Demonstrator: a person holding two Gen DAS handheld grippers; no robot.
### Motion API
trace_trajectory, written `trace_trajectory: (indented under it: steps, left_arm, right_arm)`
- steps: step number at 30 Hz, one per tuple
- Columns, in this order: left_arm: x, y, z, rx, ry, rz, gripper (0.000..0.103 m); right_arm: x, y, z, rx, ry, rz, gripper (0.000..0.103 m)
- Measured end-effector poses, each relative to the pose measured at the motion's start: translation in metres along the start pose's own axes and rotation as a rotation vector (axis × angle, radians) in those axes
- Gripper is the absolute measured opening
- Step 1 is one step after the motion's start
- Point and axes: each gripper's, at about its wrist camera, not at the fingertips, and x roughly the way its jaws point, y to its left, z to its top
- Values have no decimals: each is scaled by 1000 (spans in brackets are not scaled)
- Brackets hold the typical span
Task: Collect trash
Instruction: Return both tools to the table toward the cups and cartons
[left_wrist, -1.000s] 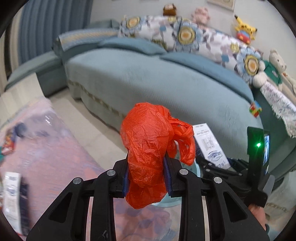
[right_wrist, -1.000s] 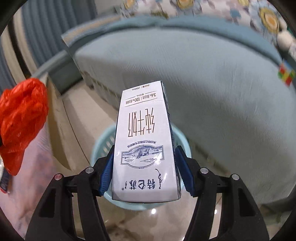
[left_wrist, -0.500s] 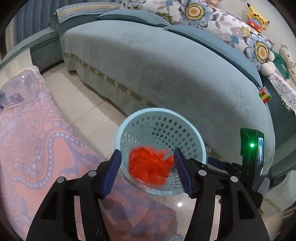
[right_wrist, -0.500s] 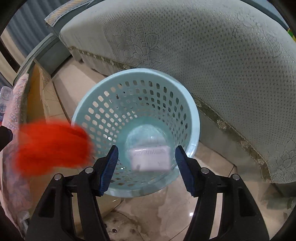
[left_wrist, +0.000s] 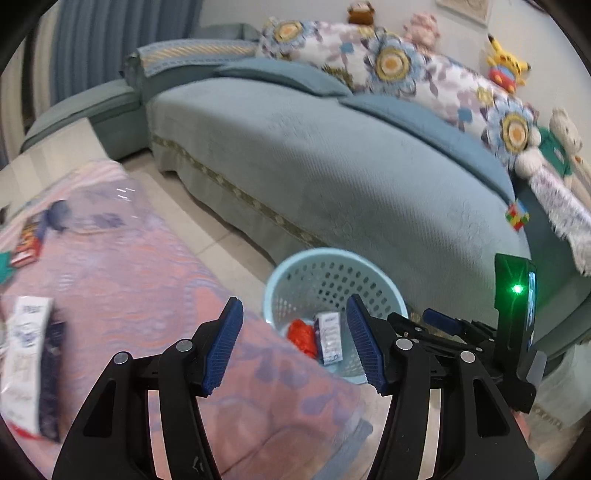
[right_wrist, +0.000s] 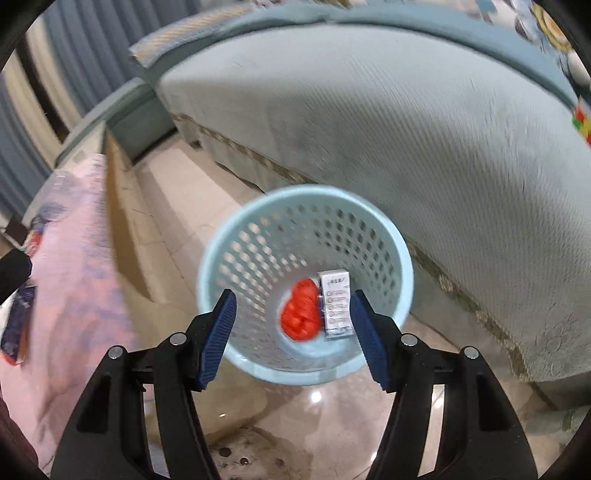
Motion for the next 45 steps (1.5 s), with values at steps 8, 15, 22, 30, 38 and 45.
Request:
trace_trajectory:
  steps: [8,15,22,30,38,45]
  left_arm:
    - [-106,69,-9,-144,-168,97,60]
    - [-179,150,-48,-239,-234,255,65]
    - [-213,232,-86,-262,-228,465,78]
    - [-200,315,-104,-350,-152,488,78]
    - [-171,342,-103,-412,-95,377,78]
    - [-172,317,-117,-438,-43,129,69]
  right_arm:
    - [-65,91,3,-146,-122,131,60]
    - [-91,186,-12,-284,-142,262,60]
    - [-92,274,-35,-423,-138,320,72]
    - [-50,334,-47,-406,21,375,88]
    - [-24,358,-60,-447,90,323,87]
    - [-10,341,-60,-410,186,372,59]
